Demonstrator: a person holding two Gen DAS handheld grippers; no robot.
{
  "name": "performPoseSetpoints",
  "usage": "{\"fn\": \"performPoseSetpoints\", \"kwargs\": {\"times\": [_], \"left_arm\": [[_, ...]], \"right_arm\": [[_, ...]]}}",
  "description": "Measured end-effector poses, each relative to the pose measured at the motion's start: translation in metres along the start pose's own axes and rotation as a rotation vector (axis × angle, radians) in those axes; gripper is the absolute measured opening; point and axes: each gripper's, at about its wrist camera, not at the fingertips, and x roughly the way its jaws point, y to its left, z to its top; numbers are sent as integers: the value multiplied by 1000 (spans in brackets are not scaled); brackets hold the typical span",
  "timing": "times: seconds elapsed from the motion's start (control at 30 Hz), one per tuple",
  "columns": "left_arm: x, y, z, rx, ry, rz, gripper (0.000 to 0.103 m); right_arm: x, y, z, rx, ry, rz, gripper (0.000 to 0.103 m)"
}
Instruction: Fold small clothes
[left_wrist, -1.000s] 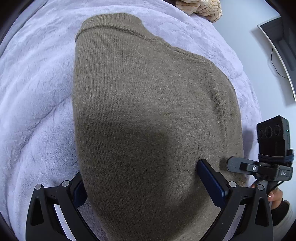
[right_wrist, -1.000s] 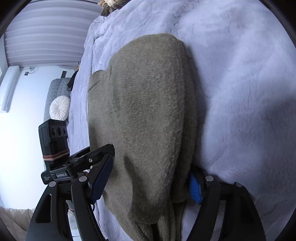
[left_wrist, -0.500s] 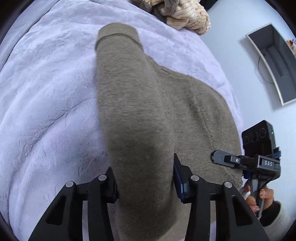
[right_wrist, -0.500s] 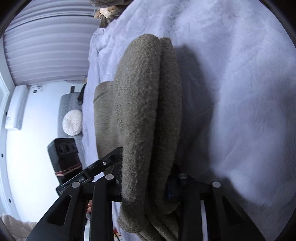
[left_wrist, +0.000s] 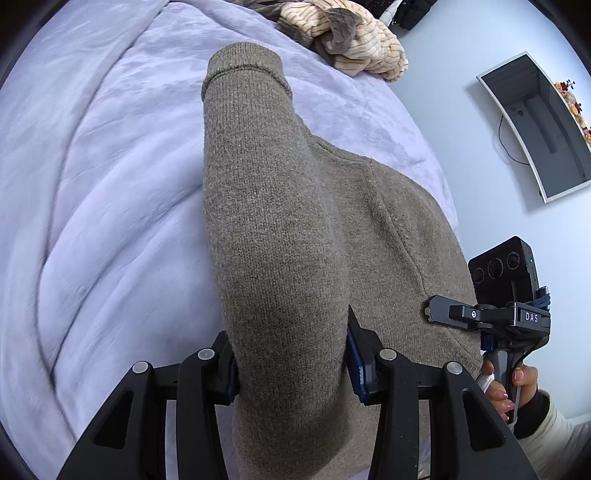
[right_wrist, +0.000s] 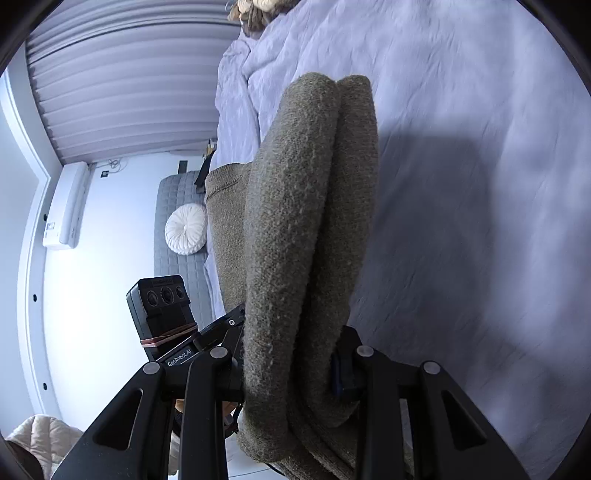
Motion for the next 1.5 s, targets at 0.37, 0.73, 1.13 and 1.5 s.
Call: {"fn": "performPoseSetpoints", "kwargs": {"times": [0.37, 0.73, 1.13, 1.5], "left_arm": [[-15, 59, -70, -95, 39, 92, 46], [-44, 70, -53, -108, -131, 160, 46], [-3, 96, -57, -90, -94, 258, 60], [-43, 71, -89, -29, -42, 311, 59]], "right_arm": [[82, 7, -33, 12, 98, -57, 34], [74, -27, -17, 195, -53, -92, 27], [103, 11, -5, -118, -56, -516, 26], [43, 44, -64, -121, -75, -499, 37]]}}
